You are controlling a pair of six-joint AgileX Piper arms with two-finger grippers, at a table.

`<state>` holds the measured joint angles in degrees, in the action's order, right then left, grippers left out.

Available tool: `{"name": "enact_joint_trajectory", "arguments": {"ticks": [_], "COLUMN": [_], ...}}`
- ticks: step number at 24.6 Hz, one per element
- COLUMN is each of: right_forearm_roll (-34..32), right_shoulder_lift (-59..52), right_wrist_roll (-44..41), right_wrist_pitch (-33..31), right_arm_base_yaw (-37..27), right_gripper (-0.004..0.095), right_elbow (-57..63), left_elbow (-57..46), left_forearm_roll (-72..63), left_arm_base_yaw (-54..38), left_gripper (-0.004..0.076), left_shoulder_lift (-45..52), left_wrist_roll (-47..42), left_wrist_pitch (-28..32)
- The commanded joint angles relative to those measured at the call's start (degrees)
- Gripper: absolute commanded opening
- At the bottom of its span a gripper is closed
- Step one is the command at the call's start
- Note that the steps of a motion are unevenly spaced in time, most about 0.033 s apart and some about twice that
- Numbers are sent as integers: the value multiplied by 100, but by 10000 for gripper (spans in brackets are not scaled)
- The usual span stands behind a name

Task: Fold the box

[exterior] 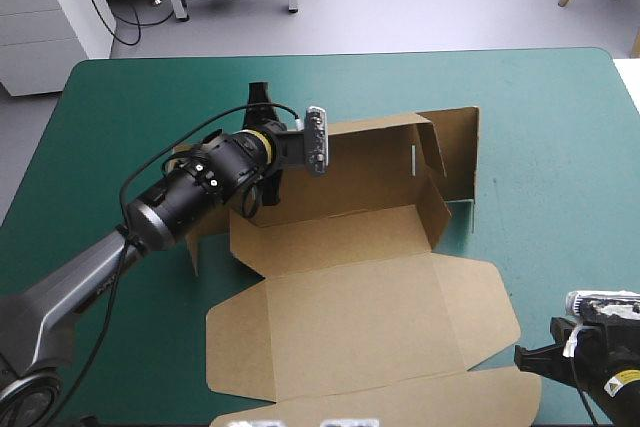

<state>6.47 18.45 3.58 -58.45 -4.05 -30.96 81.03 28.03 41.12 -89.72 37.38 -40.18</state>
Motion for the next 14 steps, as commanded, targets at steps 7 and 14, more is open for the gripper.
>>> {"name": "enact_joint_trajectory", "arguments": {"ticks": [7,14], "right_forearm_roll": [15,15], "right_shoulder_lift": [62,62], "right_wrist_roll": [49,49], "right_wrist_pitch": [337,337], "right_arm_base_yaw": [-42,-42], "right_gripper": [-19,-19], "right_elbow": [-133,-133], "left_elbow": [191,-149], "left_forearm_roll": [281,2884], "left_arm_base_yaw": [712,1529], "left_gripper": [-10,-10], "left_shoulder_lift": [89,89], "left_wrist_roll": [-10,-2792], "left_wrist_pitch": [884,872]}}
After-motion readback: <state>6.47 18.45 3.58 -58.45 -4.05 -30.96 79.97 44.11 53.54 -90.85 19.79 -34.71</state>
